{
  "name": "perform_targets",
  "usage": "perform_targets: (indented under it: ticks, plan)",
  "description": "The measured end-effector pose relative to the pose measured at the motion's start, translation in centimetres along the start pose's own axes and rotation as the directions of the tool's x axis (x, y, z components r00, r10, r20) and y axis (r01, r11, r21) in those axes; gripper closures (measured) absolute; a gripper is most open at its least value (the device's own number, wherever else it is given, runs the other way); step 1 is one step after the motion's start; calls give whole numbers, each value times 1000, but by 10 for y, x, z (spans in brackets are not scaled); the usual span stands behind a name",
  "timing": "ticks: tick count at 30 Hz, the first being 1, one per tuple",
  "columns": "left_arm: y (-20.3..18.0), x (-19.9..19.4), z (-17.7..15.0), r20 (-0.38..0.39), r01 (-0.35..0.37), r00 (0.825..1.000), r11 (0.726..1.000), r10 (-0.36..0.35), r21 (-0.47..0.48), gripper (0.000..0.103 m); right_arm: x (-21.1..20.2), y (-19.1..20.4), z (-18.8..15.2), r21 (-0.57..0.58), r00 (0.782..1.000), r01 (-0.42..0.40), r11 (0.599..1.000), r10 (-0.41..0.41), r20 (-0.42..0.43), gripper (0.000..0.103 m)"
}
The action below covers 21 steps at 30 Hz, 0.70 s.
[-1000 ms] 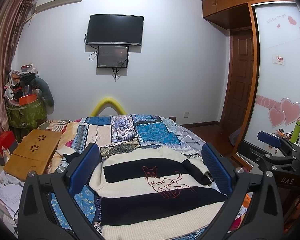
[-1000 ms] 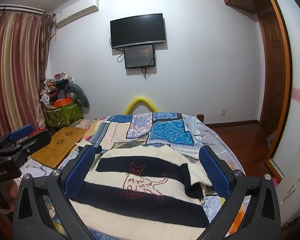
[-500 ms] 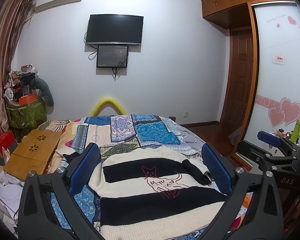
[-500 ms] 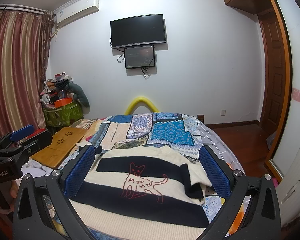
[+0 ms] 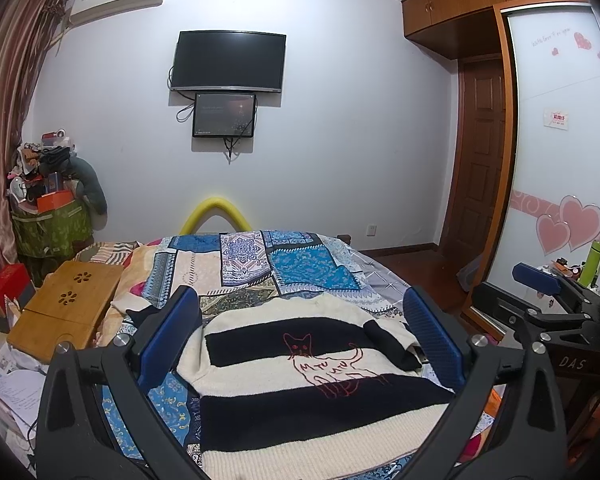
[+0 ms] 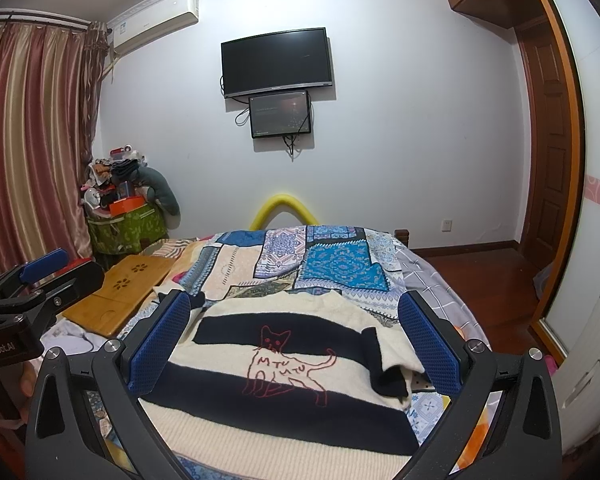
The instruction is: Fold small clothes
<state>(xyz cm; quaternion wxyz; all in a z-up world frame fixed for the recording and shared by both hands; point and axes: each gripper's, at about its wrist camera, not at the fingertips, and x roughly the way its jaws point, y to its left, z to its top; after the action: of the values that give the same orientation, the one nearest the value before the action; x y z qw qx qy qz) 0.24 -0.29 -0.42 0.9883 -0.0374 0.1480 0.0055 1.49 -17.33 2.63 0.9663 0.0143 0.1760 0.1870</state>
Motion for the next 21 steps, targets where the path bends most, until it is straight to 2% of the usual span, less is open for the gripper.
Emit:
perform_targets:
  ticks: [15,21]
  plan:
    - [-1,-1,1,6,-6,1000,1000,6,0,0,1,0,-1,-2,1000,-1,1000,1,-7,0]
    - [10,12,-1,-22,-14,1000,1000,14,-22,0,11,-3,-2,3,1000,13,1000,-13,-23,0]
